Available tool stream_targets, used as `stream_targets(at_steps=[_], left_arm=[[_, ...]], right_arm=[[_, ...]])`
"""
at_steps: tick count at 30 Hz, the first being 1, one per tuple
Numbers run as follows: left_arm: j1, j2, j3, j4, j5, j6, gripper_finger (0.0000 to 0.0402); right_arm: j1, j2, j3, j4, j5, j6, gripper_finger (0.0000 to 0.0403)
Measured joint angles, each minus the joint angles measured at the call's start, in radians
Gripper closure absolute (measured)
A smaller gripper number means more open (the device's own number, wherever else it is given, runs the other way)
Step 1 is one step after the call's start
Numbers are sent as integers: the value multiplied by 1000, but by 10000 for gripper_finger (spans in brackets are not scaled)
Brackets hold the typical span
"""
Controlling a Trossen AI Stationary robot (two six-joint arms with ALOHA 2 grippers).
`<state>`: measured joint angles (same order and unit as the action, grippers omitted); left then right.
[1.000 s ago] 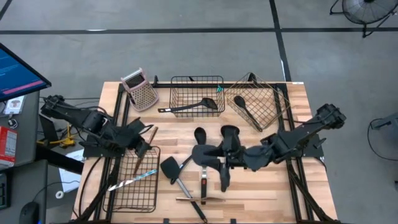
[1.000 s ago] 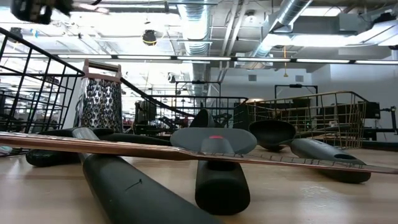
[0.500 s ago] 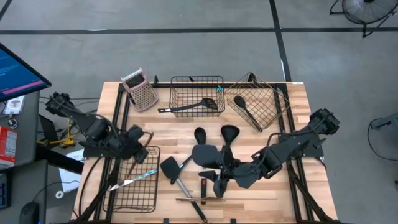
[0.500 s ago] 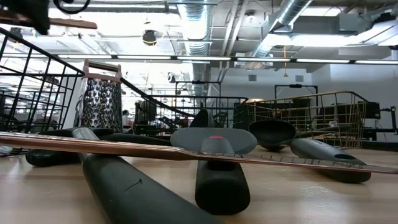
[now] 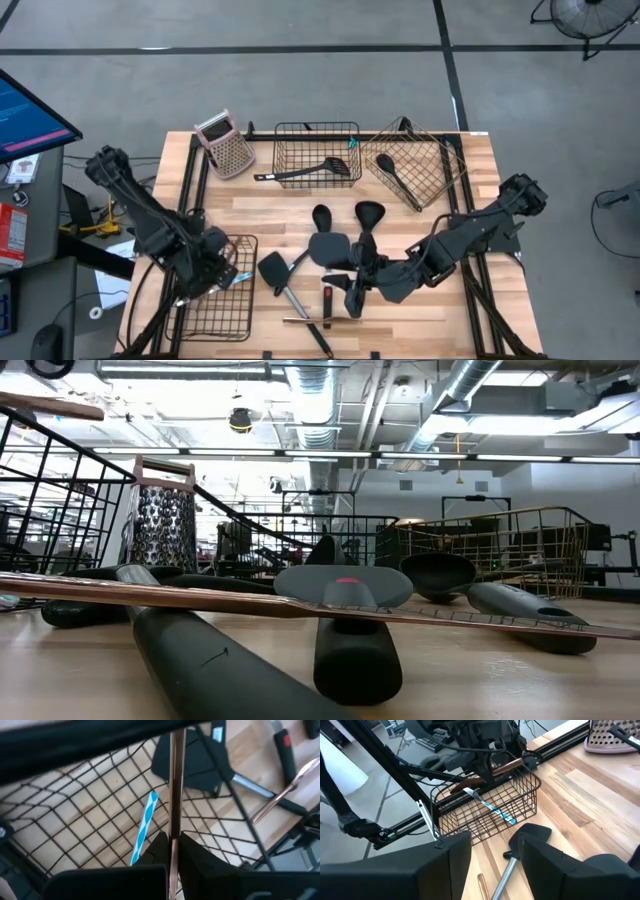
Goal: Pick & Place Kitchen Items
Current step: Put the top brown table knife into the bottom wire basket
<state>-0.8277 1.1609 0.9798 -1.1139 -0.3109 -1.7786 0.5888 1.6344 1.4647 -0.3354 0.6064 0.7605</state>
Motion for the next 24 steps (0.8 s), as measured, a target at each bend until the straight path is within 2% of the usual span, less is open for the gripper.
stream_targets(at_steps=[16, 24], left_arm=[[-28, 175, -1, -3, 33, -36, 401], [-28, 195, -99, 84, 106, -37, 401]], right_arm=[[-2, 0, 0, -8, 0, -10, 242], [-2, 0, 0, -9, 0, -11, 241]])
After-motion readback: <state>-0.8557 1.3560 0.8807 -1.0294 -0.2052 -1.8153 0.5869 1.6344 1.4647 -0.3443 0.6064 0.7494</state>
